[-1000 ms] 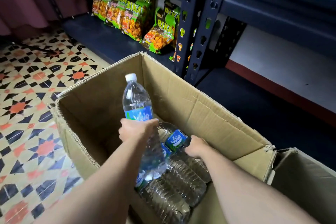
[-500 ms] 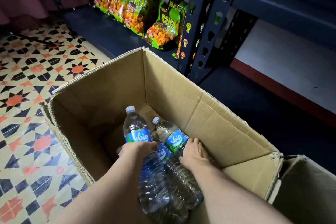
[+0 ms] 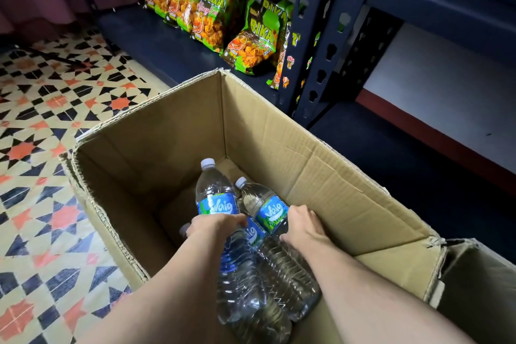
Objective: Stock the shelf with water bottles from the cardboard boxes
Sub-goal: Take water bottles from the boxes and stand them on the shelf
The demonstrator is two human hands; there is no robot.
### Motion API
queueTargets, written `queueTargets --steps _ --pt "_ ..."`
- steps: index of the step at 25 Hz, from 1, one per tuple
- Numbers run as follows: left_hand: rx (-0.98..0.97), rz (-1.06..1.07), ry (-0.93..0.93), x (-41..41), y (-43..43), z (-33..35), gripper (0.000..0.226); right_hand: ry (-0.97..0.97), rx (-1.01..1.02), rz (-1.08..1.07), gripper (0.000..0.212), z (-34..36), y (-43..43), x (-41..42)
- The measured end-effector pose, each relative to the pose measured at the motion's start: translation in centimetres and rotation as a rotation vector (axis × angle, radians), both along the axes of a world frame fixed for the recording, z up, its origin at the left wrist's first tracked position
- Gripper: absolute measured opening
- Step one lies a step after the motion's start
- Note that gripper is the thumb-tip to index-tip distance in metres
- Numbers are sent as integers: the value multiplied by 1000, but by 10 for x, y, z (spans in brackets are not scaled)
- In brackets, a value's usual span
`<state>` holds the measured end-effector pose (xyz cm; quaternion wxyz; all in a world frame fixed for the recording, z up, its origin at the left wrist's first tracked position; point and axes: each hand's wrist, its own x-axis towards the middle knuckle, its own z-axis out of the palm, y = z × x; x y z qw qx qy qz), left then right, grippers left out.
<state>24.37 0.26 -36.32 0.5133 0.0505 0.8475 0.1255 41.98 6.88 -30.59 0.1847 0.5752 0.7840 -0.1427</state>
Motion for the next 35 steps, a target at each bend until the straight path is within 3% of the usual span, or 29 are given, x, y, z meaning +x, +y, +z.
queueTargets --steps 5,10,12,16,25,29,32,35 --pt "4 121 -1 5 -7 52 118 13 12 -64 46 1 -2 -1" --pt "-26 129 47 11 -3 60 128 -25 -73 -119 92 -20 -15 0" --pt "-9 112 61 16 -1 69 120 -21 -109 -116 98 -23 -15 -1" --pt "9 116 94 20 -2 72 98 0 -112 -102 92 -22 -12 1" --pt "21 183 63 15 -5 68 102 -59 -18 14 47 22 -2 -6" --pt "17 177 56 16 -3 76 111 -40 -52 -66 60 48 6 -19" --pt "48 206 56 18 -6 81 115 7 -242 -294 81 51 0 -15" --pt "89 223 83 26 -9 87 85 28 -443 -438 94 49 -19 -11"
